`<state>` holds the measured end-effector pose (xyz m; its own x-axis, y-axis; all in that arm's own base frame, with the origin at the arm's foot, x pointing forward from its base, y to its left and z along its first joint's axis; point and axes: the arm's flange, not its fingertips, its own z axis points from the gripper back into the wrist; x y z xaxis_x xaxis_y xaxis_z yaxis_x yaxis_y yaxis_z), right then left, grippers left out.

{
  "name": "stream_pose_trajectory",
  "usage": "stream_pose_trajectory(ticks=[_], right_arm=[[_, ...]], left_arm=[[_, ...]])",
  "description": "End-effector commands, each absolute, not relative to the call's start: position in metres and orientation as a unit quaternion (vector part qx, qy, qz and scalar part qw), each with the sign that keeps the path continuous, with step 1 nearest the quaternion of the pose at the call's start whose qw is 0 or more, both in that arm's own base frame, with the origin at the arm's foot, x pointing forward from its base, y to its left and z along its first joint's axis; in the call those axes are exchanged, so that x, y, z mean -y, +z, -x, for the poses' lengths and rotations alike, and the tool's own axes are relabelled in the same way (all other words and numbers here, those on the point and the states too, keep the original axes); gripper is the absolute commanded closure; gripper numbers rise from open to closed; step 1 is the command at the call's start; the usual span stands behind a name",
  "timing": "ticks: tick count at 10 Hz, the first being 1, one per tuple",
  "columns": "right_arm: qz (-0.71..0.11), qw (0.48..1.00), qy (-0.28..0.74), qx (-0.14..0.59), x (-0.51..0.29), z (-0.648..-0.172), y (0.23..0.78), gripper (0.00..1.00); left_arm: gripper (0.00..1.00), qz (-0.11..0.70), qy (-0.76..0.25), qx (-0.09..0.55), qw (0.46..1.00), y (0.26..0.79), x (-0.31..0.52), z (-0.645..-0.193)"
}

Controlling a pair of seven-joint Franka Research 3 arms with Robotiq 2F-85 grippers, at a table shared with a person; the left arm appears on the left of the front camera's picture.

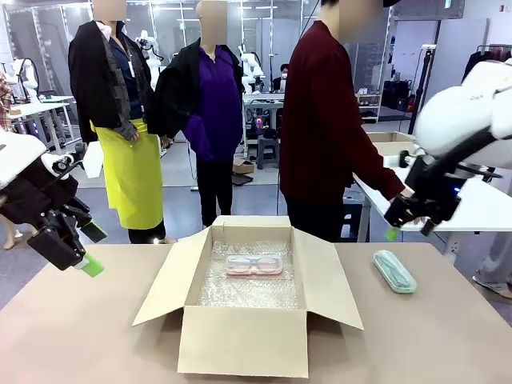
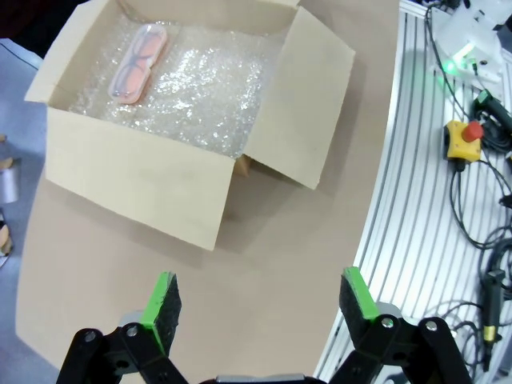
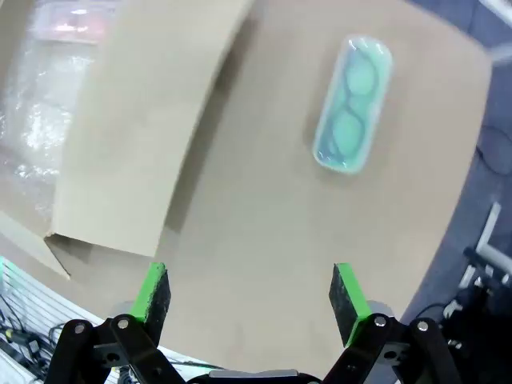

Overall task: Pack the glasses set securely to prepare it for shipping.
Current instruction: Put the Glasses case from the right side of the table into the Package Box.

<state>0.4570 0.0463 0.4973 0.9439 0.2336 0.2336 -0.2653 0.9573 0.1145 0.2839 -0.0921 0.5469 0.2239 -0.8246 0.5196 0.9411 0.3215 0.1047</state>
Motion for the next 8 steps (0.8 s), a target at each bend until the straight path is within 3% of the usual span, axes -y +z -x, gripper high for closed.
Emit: stream_pose_trajectory(ticks=[1, 4, 8], right_arm=[[-0.054, 0.991, 0.054, 0.112, -0.033, -0.434, 0.493, 0.00], [-0.054, 0.993, 0.011, 0.101, -0.008, -0.422, 0.486, 0.00], [-0.058, 0.992, 0.034, 0.111, -0.007, -0.426, 0.482, 0.00]], left_arm=[[0.00, 0.115, -0.578, 0.251, 0.768, 0.547, 0.090, -0.284], [0.00, 0.115, -0.578, 0.251, 0.768, 0.547, 0.090, -0.284], [0.00, 0.115, -0.578, 0.251, 0.768, 0.547, 0.090, -0.284]])
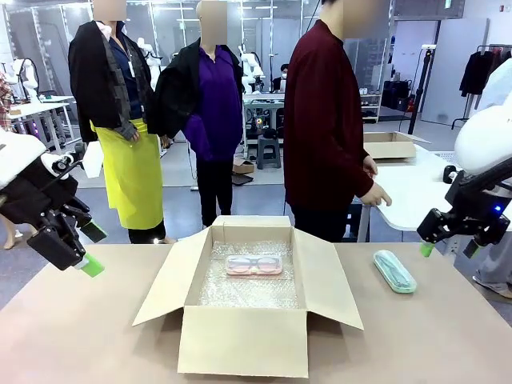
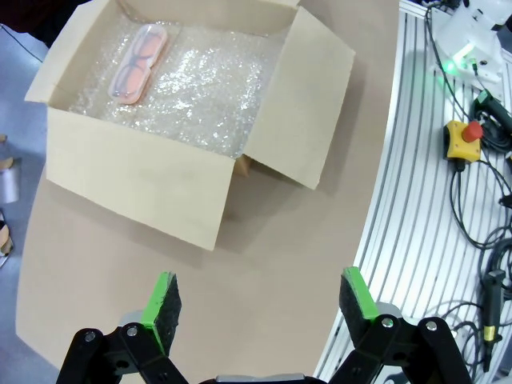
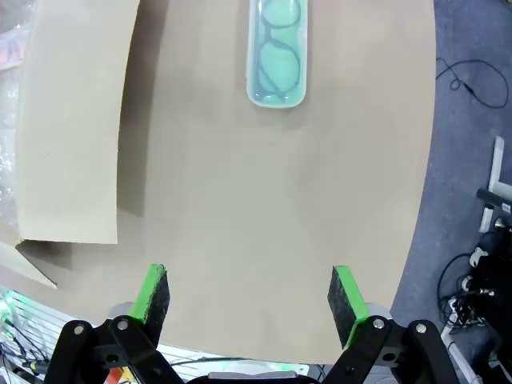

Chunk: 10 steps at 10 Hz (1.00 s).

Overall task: Pack the glasses set securely to prepare it for shipping.
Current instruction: Put the Glasses case from the right side of the table into the Package Box.

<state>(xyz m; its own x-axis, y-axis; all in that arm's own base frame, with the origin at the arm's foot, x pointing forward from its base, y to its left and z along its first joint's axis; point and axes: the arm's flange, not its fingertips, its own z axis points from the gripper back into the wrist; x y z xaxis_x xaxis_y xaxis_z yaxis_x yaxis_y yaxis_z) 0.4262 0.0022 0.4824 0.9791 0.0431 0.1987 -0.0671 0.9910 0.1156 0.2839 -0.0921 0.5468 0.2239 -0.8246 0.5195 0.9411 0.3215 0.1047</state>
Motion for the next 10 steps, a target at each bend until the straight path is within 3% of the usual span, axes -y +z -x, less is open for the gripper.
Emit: stream_pose_trajectory(ticks=[1, 10], right_arm=[[-0.061, 0.993, 0.025, 0.097, -0.0004, -0.4258, 0.4819, 0.00], [-0.062, 0.993, 0.025, 0.097, 0.0003, -0.4261, 0.4820, 0.00]], left_arm=[[0.00, 0.115, -0.578, 0.251, 0.768, 0.5473, 0.0898, -0.2842], [0.00, 0.115, -0.578, 0.251, 0.768, 0.5473, 0.0898, -0.2842]])
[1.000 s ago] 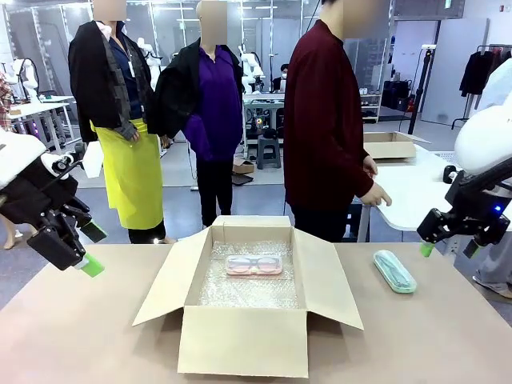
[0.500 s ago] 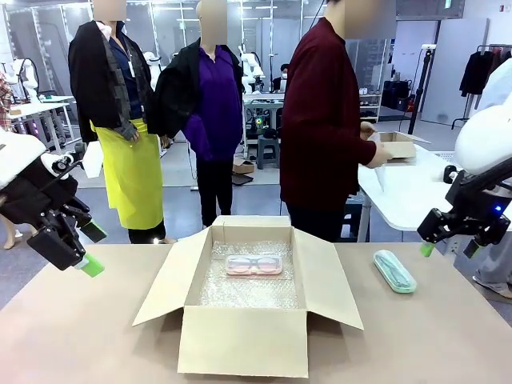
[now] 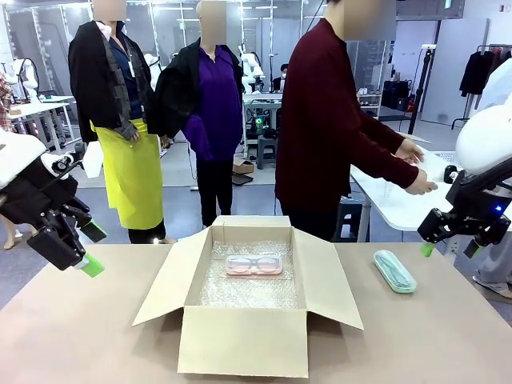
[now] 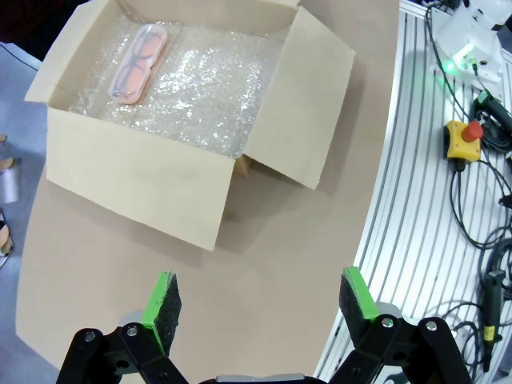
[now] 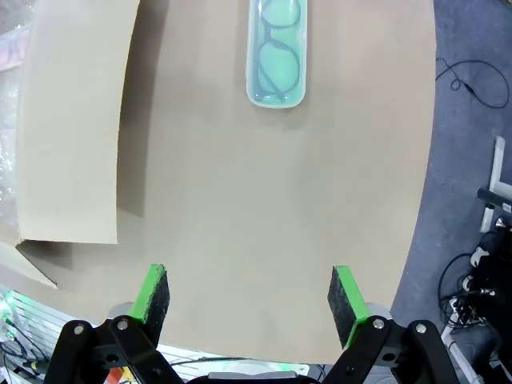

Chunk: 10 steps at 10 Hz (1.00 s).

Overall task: Pack the glasses set securely to prepare it for shipping.
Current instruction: Put the Glasses case from the right side of the table into the Package Box.

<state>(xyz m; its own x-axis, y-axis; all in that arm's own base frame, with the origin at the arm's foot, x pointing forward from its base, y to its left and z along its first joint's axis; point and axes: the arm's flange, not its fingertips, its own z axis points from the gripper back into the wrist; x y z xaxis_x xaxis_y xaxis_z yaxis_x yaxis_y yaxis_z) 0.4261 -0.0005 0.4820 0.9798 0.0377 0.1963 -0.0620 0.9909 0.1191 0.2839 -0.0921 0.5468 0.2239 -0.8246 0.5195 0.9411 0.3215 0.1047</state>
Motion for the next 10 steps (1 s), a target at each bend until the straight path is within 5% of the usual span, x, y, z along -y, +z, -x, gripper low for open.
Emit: stream_pose_trajectory(ticks=[1, 10], right_arm=[[-0.055, 0.993, 0.043, 0.095, -0.002, -0.442, 0.481, 0.00], [-0.020, 0.999, -0.003, 0.038, -0.022, -0.581, 0.436, 0.00]], left_arm=[[0.00, 0.115, -0.578, 0.251, 0.768, 0.547, 0.090, -0.284], [0.00, 0.115, -0.578, 0.251, 0.768, 0.547, 0.090, -0.284]])
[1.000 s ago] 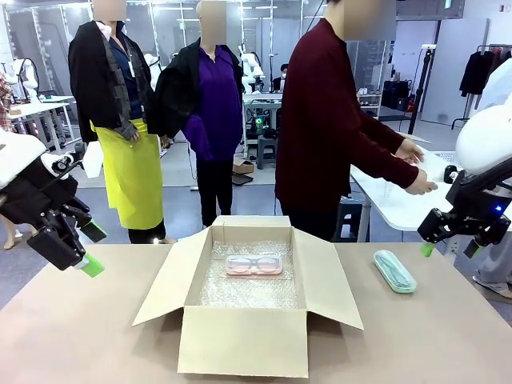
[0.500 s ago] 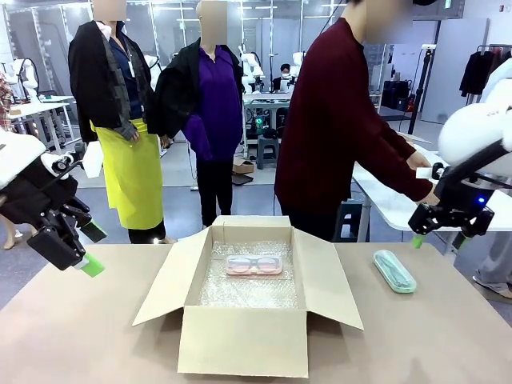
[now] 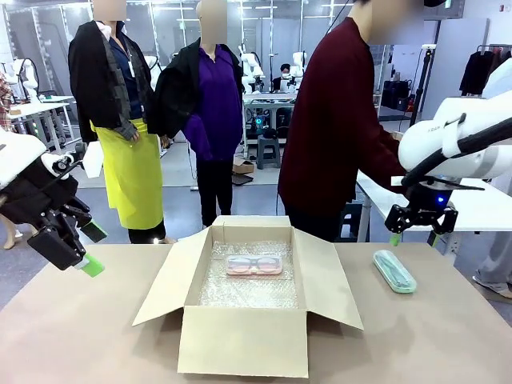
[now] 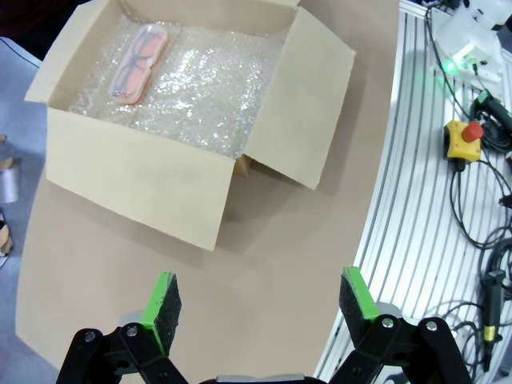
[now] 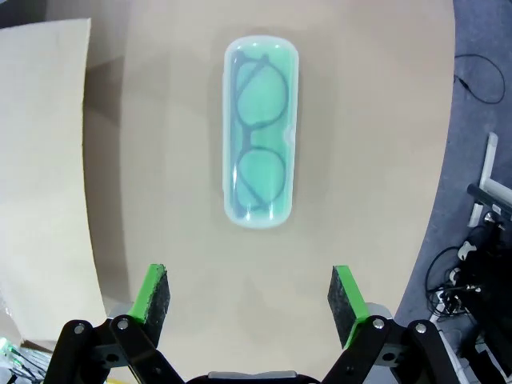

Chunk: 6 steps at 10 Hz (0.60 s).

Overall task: Pack the glasses set securely to prepare it for shipping.
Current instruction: Put the Glasses case from the right side of the table into the Package Box.

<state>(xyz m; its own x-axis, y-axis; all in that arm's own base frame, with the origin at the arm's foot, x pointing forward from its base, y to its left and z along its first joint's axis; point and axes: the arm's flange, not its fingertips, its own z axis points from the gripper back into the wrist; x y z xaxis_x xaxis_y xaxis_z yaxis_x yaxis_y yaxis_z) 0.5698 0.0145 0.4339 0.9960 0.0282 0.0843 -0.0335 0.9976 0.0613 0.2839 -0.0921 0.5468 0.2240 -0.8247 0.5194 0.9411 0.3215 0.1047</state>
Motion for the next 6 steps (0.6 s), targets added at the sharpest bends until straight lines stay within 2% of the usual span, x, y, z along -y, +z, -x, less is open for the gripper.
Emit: stream_pose_trajectory(ticks=[1, 6], right_arm=[[-0.010, 0.999, -0.007, 0.034, -0.023, -0.588, 0.428, 0.00], [-0.026, 0.999, -0.010, 0.026, -0.024, -0.606, 0.407, 0.00]], left_arm=[[0.00, 0.115, -0.578, 0.251, 0.768, 0.547, 0.090, -0.284], [0.00, 0.115, -0.578, 0.251, 0.768, 0.547, 0.090, -0.284]])
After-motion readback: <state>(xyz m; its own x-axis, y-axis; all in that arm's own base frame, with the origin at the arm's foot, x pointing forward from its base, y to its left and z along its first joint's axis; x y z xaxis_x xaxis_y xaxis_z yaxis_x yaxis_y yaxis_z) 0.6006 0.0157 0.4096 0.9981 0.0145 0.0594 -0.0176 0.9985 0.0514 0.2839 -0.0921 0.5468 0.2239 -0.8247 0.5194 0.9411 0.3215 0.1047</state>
